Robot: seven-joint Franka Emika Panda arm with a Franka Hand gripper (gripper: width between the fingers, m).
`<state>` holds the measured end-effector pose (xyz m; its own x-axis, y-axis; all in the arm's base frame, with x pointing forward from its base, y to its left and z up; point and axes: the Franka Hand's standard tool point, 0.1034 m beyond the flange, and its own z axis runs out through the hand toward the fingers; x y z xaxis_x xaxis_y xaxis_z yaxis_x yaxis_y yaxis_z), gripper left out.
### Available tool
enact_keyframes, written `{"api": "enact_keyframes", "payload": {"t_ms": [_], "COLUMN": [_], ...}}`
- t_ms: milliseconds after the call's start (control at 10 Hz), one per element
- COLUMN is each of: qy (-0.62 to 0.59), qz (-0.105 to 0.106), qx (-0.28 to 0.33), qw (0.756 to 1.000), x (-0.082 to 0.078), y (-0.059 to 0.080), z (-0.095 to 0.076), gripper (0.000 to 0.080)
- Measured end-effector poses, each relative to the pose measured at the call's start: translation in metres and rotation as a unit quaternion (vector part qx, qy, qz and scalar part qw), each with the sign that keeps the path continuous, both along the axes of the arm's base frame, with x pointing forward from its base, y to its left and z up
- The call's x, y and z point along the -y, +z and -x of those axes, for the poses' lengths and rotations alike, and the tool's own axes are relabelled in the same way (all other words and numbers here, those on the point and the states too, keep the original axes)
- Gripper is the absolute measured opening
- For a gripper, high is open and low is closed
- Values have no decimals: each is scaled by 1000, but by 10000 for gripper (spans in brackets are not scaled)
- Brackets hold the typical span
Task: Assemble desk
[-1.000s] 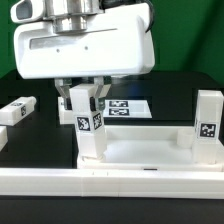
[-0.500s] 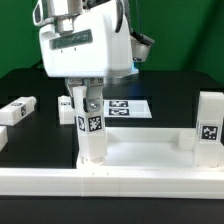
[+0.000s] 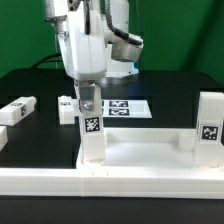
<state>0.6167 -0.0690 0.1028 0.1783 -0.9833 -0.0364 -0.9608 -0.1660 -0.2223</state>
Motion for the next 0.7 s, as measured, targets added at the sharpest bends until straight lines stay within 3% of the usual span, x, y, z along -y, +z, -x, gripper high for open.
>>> {"api": "enact_keyframes", "payload": {"t_ms": [200,300,400,700], "qy": [59,100,178,342], "qz": [11,19,37,68], "qx": [1,2,7,18], "qw": [998,995,983,937], "x": [-1,-3,-5,-5], "y": [-1,0,1,2], "z": [1,1,-1,-1], "gripper": [528,528,628,649]}}
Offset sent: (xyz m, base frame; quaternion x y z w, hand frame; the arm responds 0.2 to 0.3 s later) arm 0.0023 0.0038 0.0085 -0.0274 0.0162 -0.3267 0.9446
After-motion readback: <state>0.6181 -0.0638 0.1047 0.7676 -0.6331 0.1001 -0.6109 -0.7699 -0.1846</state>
